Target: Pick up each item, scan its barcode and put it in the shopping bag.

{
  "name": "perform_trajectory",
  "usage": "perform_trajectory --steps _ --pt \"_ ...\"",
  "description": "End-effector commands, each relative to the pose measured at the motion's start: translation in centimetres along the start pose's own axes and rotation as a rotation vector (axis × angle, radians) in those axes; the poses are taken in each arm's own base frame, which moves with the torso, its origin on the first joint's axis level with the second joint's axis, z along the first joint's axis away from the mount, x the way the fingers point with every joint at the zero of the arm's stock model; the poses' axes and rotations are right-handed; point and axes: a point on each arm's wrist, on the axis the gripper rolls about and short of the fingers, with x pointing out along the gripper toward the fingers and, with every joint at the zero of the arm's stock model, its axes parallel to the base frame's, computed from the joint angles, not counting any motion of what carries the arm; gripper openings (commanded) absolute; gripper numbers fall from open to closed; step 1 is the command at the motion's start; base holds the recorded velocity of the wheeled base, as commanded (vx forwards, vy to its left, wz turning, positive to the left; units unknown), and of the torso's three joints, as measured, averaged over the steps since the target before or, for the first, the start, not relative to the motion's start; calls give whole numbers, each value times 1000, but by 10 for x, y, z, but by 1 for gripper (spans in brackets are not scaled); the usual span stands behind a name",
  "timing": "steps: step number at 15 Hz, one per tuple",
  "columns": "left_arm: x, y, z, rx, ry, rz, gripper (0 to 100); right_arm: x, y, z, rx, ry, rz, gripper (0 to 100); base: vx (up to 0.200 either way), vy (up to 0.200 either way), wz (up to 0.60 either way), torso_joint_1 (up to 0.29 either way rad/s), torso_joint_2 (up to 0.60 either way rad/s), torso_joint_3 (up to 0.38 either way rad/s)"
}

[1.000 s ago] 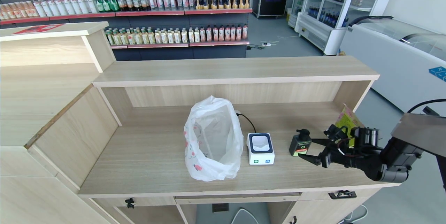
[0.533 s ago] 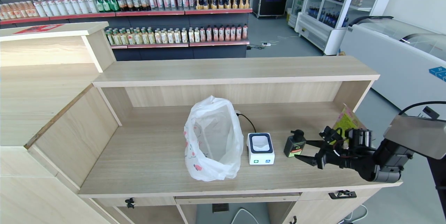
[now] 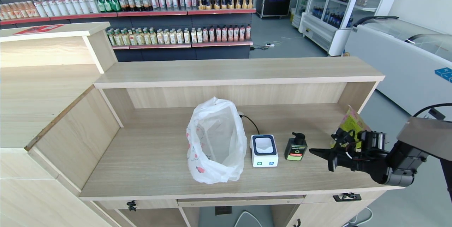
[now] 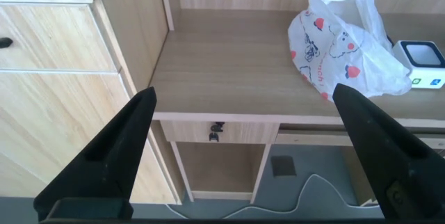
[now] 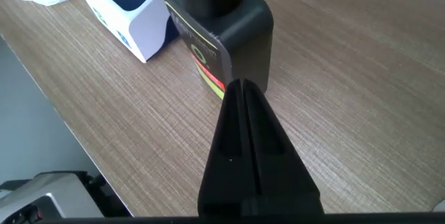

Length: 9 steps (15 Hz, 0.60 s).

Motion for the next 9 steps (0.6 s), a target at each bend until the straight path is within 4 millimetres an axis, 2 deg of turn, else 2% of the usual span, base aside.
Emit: perform_trajectory --steps 1,7,8,9 --pt "0 0 0 0 0 0 100 -4 -1 6 -10 -11 0 0 0 0 0 0 0 0" --pt "0 0 0 0 0 1 100 -8 5 3 -90 10 -7 0 0 0 0 0 0 0" --pt "0 0 0 0 0 1 100 -8 3 7 -97 9 -20 100 0 0 0 0 0 0" --pt "0 0 0 0 0 1 100 -7 -1 11 -95 0 -23 100 0 0 0 0 0 0"
